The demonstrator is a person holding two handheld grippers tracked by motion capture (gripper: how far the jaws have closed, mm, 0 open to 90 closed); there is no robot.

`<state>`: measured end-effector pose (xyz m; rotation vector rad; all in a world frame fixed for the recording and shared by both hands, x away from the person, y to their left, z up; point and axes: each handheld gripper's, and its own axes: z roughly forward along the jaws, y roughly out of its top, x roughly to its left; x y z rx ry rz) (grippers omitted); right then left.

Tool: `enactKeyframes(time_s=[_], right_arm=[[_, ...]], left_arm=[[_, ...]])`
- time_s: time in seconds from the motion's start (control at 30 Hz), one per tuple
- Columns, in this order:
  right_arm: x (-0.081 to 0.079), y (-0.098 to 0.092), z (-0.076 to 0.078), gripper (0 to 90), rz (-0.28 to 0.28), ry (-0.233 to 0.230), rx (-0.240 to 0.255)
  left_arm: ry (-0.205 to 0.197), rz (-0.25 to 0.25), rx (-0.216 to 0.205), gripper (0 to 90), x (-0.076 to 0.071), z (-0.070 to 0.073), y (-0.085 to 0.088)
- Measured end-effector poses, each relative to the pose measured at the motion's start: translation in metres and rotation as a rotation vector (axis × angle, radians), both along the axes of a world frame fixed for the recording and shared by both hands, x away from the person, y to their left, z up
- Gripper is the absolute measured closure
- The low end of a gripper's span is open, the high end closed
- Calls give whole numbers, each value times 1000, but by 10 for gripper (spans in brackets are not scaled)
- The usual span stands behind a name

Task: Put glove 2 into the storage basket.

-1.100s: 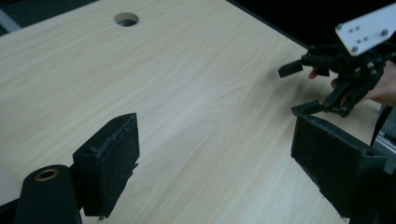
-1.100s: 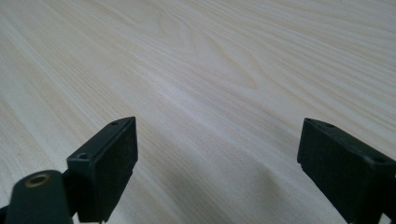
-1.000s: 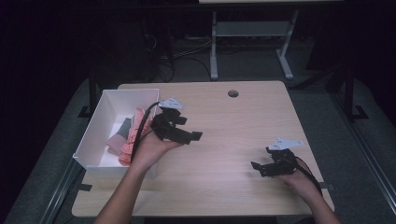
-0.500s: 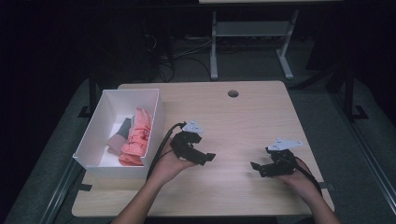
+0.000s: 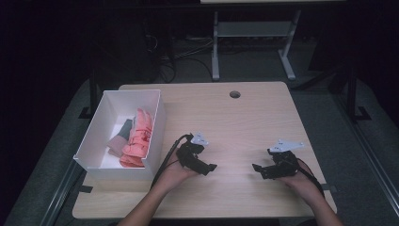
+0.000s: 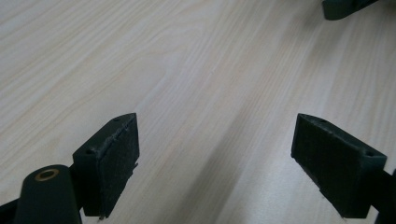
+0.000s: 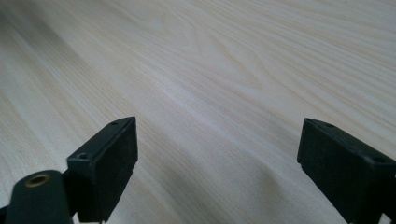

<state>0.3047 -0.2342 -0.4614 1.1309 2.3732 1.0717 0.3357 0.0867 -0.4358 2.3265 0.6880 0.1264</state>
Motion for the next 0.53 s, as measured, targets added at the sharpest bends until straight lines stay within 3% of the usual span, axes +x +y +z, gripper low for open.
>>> enactKeyframes(time_s=[0.2,0.53], right_arm=[[-1,1,0,118,0,6,-1],[0,2,-1,118,5,7,-2]], left_arm=[[-11,2,9,149,3,-9,3],[-16,-1,6,148,2,-10,3]])
